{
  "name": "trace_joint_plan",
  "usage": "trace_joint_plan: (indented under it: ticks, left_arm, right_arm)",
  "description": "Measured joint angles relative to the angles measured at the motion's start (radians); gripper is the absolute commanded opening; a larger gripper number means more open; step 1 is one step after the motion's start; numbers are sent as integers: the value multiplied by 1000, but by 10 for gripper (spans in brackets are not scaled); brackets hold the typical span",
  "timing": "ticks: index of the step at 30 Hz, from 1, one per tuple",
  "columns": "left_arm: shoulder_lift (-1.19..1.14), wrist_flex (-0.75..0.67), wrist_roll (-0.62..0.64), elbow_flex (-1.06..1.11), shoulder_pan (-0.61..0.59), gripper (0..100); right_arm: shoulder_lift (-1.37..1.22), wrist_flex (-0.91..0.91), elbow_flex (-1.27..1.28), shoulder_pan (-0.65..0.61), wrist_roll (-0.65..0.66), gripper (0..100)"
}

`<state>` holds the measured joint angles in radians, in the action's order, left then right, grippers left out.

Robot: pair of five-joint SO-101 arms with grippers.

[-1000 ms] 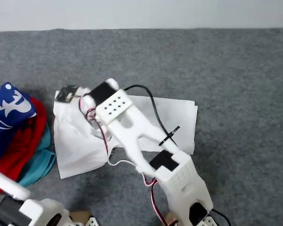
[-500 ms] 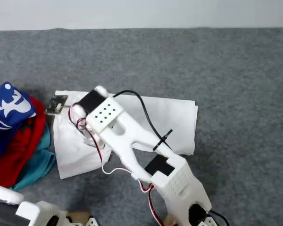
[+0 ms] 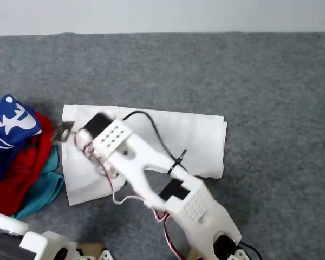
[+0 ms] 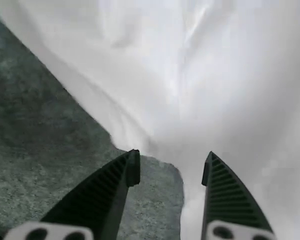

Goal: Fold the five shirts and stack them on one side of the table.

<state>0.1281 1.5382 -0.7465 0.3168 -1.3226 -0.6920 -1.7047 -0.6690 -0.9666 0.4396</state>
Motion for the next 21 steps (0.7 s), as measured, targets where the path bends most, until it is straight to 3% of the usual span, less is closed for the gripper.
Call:
trace_joint_plan:
  ticks: [8, 21]
  left_arm:
    - [0, -41, 5, 0, 0, 70]
    - [0, -41, 5, 0, 0, 70]
  right_arm:
    - [0, 8, 0, -155, 21, 218]
    - [-152, 141, 0, -157, 86, 217]
